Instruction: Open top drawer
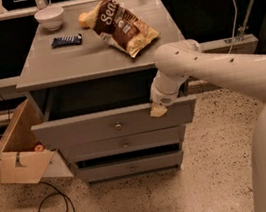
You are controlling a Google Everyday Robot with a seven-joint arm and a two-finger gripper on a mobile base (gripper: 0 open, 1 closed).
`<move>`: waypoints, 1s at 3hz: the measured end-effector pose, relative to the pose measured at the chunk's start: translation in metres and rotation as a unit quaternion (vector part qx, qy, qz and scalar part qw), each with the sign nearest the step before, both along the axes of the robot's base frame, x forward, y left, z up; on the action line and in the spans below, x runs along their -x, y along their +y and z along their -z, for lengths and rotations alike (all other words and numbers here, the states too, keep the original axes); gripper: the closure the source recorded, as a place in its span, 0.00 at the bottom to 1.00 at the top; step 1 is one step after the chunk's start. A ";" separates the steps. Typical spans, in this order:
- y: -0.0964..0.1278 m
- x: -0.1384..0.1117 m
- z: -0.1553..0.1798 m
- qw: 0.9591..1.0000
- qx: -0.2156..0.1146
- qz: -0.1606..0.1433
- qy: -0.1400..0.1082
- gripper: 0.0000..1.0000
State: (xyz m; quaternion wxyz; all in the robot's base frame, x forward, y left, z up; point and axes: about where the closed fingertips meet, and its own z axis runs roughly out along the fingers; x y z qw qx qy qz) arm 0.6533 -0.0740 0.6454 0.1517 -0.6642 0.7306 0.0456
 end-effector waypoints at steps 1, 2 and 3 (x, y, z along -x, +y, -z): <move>-0.001 0.003 -0.007 1.000 -0.005 0.009 -0.006 1.00; -0.001 0.003 -0.007 1.000 -0.005 0.009 -0.006 0.85; -0.001 0.003 -0.007 1.000 -0.005 0.009 -0.006 0.62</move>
Offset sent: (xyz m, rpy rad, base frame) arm -0.0025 -0.0014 0.0068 0.0107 -0.0129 -0.0173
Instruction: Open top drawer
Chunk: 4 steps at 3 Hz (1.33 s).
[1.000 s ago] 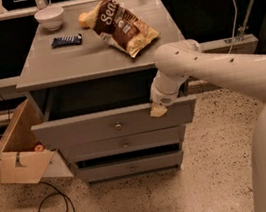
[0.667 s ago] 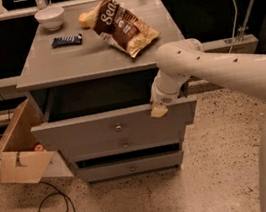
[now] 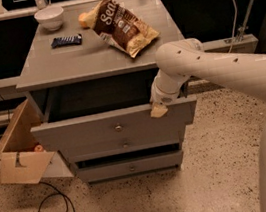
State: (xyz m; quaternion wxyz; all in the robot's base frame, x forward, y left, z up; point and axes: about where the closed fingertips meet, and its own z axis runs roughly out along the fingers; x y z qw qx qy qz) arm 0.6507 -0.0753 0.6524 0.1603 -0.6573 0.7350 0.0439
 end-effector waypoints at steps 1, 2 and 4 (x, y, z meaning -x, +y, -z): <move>0.000 0.000 0.000 1.000 0.000 0.000 0.000 0.40; 0.000 0.000 0.000 1.000 0.000 0.000 0.000 0.16; 0.007 0.002 -0.003 0.999 0.016 -0.028 0.014 0.00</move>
Offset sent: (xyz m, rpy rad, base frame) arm 0.0000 0.0000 0.0000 0.0000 0.0000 0.0000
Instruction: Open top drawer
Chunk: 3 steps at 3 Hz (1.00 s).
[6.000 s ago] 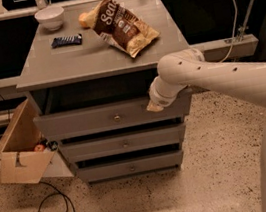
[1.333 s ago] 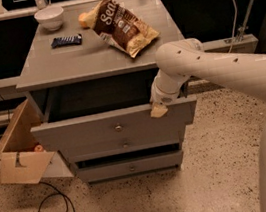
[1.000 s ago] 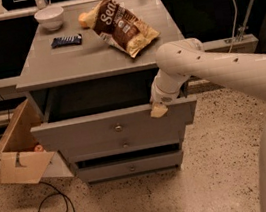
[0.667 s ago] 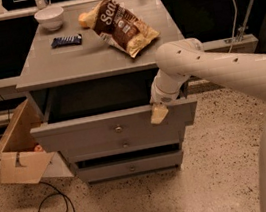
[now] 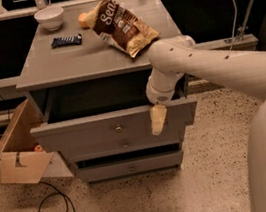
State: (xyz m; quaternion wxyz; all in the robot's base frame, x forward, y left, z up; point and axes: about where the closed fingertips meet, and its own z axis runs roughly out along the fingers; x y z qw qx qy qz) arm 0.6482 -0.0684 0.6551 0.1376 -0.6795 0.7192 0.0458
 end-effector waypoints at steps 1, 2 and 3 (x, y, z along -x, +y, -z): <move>0.010 0.006 -0.003 0.998 0.032 -0.044 0.029 0.00; 0.012 0.020 0.000 0.994 0.054 -0.077 0.059 0.00; 0.006 0.034 0.009 0.991 0.054 -0.088 0.080 0.00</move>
Offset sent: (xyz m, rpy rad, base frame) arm -0.0382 0.0116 0.0006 -0.1608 0.1862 0.2322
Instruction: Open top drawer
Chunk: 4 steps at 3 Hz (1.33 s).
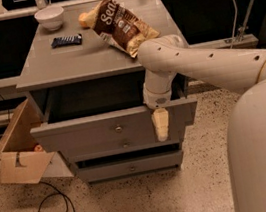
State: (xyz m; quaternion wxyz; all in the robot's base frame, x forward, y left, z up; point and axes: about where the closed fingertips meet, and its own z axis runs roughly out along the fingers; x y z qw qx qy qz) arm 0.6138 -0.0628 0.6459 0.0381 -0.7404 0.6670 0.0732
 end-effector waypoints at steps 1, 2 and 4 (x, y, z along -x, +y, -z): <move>-0.007 0.013 0.001 1.000 0.002 0.000 0.008 0.15; -0.008 0.032 -0.011 1.000 0.014 -0.002 0.003 0.38; -0.013 0.052 -0.011 1.000 0.007 0.011 0.004 0.92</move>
Offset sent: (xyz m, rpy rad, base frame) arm -0.0553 -0.0093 0.0342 -0.0579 -0.0178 0.0091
